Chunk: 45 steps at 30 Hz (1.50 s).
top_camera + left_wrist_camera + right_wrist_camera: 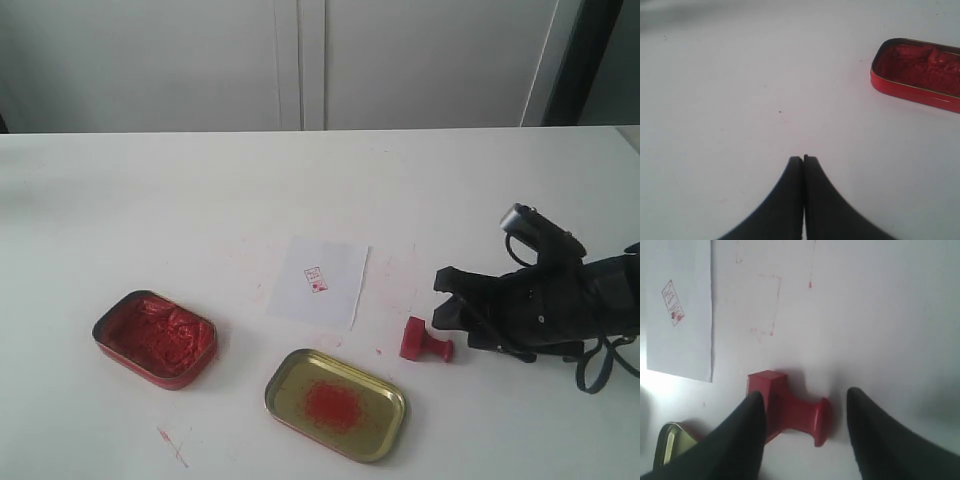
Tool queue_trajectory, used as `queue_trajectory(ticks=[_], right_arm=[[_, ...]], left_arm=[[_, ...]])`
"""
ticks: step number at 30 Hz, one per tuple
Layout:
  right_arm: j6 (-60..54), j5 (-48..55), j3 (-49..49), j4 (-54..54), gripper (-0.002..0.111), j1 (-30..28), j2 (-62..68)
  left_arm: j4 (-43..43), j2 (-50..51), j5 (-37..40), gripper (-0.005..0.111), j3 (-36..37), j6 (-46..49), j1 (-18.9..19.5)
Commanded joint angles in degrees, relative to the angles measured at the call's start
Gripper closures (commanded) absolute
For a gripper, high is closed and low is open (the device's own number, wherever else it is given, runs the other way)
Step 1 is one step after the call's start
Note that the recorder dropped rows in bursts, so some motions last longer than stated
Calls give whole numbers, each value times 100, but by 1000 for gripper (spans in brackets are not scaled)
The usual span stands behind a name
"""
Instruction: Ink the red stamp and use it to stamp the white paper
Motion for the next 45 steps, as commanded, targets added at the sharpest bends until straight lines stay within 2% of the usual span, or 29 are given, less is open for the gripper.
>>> queue_trajectory(ticks=[1,7,12,26,29,33,45], right_arm=[[-113,0,31,-338,66,-5,-242],[-113,25,31,-1022,84,-5,-573],[-103,45,31,-1380,108,-5,-859],[-61,16,31,-1765,108,-5,-1093],[261,-32,31,-2043,108,-5,-1116],[927,-32,31,-2845,108,-5,-1185],[3539,354,31,-6595,108,-5,-1760]], left_arm=[[-3,-27,40,107,58,-1,12],[-3,-27,40,107,58,-1,12],[-3,-27,40,107,58,-1,12],[-3,-27,40,107,58,-1,12],[-3,-27,40,107,58,-1,12],[-3,-27,40,107,58,-1,12],[-3,-27,40,107,58,-1,12]])
